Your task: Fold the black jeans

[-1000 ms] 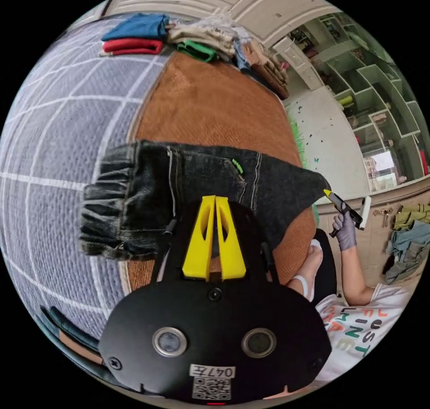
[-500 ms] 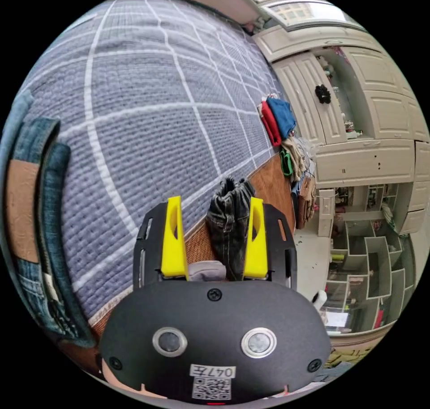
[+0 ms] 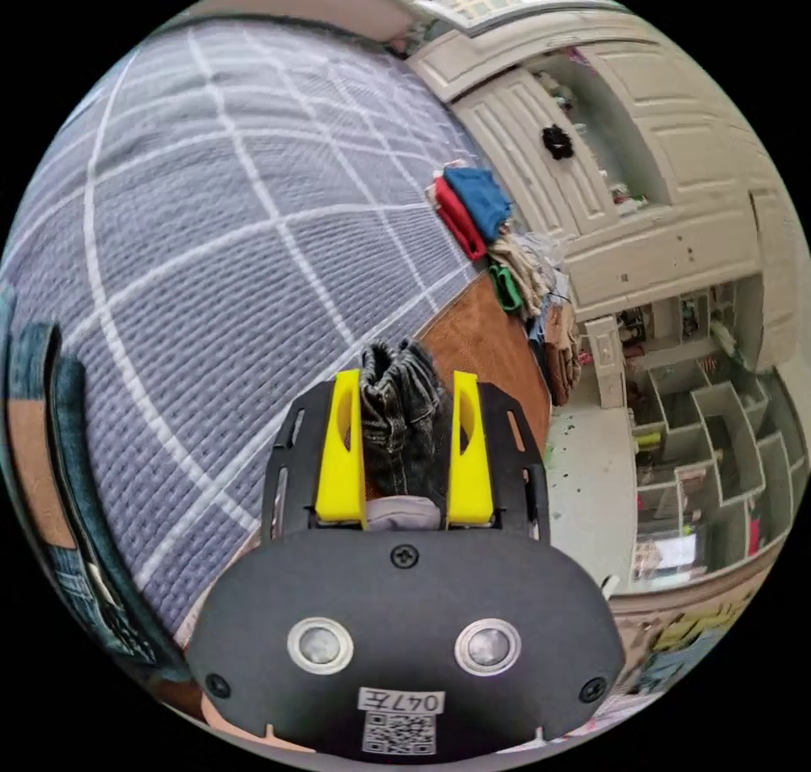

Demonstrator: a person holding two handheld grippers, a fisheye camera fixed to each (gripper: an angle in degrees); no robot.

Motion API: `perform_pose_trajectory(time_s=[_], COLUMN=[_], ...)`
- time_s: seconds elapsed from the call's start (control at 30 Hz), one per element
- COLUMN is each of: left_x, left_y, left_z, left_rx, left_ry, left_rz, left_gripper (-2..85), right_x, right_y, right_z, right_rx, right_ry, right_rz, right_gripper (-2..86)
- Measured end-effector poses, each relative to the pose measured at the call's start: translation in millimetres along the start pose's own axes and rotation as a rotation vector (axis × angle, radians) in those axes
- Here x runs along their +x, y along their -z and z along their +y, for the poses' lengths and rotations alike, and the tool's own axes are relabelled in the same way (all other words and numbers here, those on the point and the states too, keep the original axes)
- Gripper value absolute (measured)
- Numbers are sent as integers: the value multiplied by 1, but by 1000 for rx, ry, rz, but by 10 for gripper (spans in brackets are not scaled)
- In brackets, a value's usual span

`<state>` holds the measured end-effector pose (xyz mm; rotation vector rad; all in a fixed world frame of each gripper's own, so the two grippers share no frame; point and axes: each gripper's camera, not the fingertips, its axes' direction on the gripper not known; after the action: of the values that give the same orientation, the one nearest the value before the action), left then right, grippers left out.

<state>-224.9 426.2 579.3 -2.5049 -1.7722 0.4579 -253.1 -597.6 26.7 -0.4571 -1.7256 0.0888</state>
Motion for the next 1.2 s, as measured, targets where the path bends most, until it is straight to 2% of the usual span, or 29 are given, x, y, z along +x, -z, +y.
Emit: perform_pose_trajectory(time_s=[0.07,0.1,0.17,0.27,0.4,0.47,0.5,0.57,0.63,0.73,0.8,0.87,0.97,1.07,1.2], left_x=[46,56,79,87,112,127,130,130,125,124,124,122,120,118,110], left_y=[2,0,-8,1,29,16,7,-33,-54,-69,-78,-93,-106,-108,-118], left_z=[4,7,18,26,43,48,48,41,35,28,25,23,22,23,20], left_rx=[-18,-22,0,67,214,184,151,-24,-93,-117,-135,-171,-192,-174,-186], left_ry=[-186,-216,-247,-249,-366,-459,-477,-486,-442,-422,-416,-402,-389,-385,-365], left_rz=[-17,-39,-159,-196,-238,-251,-238,-147,-115,-105,-113,-124,-157,-181,-186], left_gripper=[147,145,129,103,90,91,90,49,2,-8,-9,-10,-10,-10,-10], right_x=[-48,-68,-161,-255,-301,-308,-306,-274,-225,-99,-16,81,156,183,204], right_y=[9,8,-11,-49,-108,-146,-146,-107,-68,-22,-16,-37,-62,-66,-99], right_z=[7,8,13,23,24,30,31,28,23,33,54,92,145,184,202], right_rx=[75,78,32,-21,-109,-262,-259,-95,29,184,215,119,24,82,51], right_ry=[158,230,541,818,904,948,945,832,668,297,84,-129,-277,-287,-289], right_rz=[-77,-93,-173,-191,-145,-54,-54,-100,-124,-134,-136,-127,-180,-279,-418], right_gripper=[50,49,47,50,38,11,8,1,0,3,14,60,74,61,64])
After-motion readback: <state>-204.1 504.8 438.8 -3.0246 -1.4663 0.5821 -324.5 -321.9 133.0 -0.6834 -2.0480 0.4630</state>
